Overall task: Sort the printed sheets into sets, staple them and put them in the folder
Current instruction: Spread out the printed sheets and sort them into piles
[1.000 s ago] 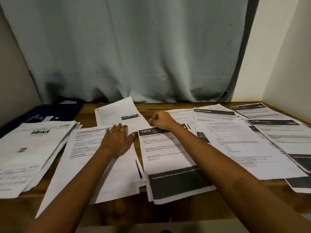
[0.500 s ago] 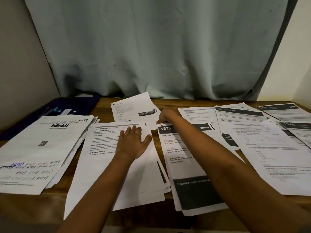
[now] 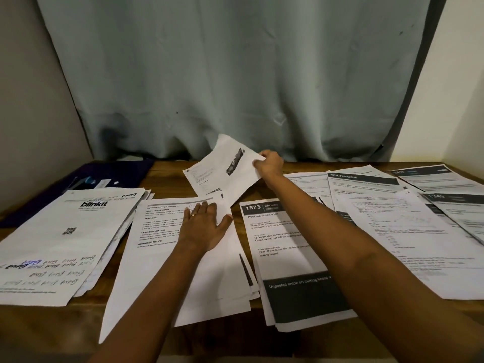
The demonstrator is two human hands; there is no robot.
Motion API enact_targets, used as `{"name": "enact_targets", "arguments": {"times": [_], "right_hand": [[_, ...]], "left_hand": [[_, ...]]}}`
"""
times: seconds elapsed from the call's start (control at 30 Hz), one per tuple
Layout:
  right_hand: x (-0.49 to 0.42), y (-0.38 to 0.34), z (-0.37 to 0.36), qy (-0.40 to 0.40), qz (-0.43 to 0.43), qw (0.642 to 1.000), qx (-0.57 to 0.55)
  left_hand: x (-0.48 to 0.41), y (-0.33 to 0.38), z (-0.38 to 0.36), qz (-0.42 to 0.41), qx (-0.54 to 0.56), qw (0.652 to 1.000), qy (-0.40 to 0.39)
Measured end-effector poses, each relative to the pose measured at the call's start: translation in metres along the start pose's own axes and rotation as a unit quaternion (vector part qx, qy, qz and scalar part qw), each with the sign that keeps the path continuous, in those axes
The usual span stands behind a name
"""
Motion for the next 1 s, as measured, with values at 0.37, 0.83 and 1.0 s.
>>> {"name": "enact_targets", "arguments": {"times": [0.37, 0.83, 1.0], "right_hand": [[0.01, 0.073, 0.144, 0.131, -0.063, 0.978, -0.15], [0.087, 0.235, 0.367, 0.3, -0.174, 0.932, -0.103], [0.11, 0.282, 0.436, 0.334, -0.23, 0.913, -0.045]], "left_hand": [[0.009, 0.1, 0.027, -0.109, 0.052, 0.992, 0.019], [0.056, 0.303, -0.041, -0.275, 0.111, 0.95, -0.098], [0.072, 0.346, -0.062, -0.31, 0.092, 0.938, -0.129]]}}
Point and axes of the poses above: each hand's wrist, its own x-axis away from the middle knuckle, its own z-axis out of the back of the hand, y = z × x, the point moved 5 cm from there along -x, towards the middle knuckle, and after that the axes turned 7 degrees about x, right-handed, at the moved point
